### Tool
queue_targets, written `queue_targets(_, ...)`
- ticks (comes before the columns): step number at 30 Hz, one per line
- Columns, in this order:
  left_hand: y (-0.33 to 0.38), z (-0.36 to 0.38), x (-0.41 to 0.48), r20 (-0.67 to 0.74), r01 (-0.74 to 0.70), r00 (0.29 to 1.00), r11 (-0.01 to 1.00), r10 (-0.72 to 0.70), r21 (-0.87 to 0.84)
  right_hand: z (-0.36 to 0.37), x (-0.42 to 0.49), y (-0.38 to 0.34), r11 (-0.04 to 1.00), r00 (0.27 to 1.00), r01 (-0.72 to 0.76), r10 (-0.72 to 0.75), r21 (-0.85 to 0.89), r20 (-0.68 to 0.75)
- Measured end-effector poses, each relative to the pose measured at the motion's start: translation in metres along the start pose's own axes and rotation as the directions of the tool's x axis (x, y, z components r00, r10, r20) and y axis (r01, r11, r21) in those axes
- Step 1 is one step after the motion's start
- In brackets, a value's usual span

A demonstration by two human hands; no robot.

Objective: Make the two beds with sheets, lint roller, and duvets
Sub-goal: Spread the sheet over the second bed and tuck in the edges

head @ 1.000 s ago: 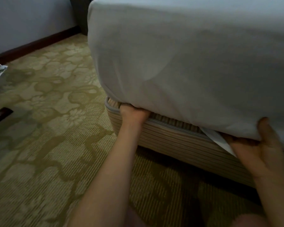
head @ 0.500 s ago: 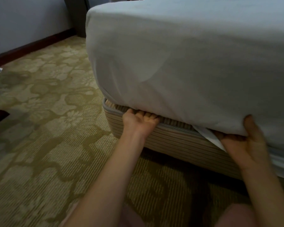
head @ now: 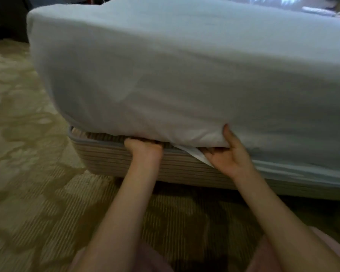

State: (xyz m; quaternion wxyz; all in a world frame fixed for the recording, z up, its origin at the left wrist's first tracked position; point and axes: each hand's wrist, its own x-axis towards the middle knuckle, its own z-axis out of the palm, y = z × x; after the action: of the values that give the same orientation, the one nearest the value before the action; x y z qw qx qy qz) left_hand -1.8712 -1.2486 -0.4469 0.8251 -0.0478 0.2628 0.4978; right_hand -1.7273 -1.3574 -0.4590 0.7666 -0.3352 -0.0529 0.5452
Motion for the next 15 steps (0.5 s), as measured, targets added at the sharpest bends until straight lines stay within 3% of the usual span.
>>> queue_targets(3,-0.046,-0.011,-0.030,-0.084,0.239,0.971,0.944,-0.225,0.229,0.005,-0.018,-0.001,0.959,0.979,-0.154,0.115,-0.240,-0.168)
queue_targets(6,-0.070,-0.005,-0.043,-0.104,0.201,0.979,0.935,-0.178,0.292,-0.008,-0.043,-0.009,0.849,0.924,-0.311,0.165,-0.428,-0.344)
queue_targets(8,-0.082,0.008,-0.053,-0.114,0.184,0.981,0.928,-0.155,0.323,-0.024,-0.058,-0.021,0.860,0.864,-0.341,0.128,-0.379,-0.487)
queue_targets(10,-0.104,0.012,-0.065,-0.113,0.195,0.980,0.886,-0.162,0.420,-0.045,-0.069,-0.036,0.918,0.793,-0.274,0.047,-0.286,-0.608)
queue_targets(12,-0.132,0.010,-0.076,-0.113,0.268,0.962,0.799,-0.247,0.538,-0.067,-0.079,-0.054,0.948,0.731,-0.210,-0.012,-0.241,-0.683)
queue_targets(15,-0.173,0.004,-0.076,-0.117,0.398,0.895,0.651,-0.431,0.647,-0.091,-0.098,-0.086,0.978,0.702,-0.095,-0.067,-0.187,-0.709)
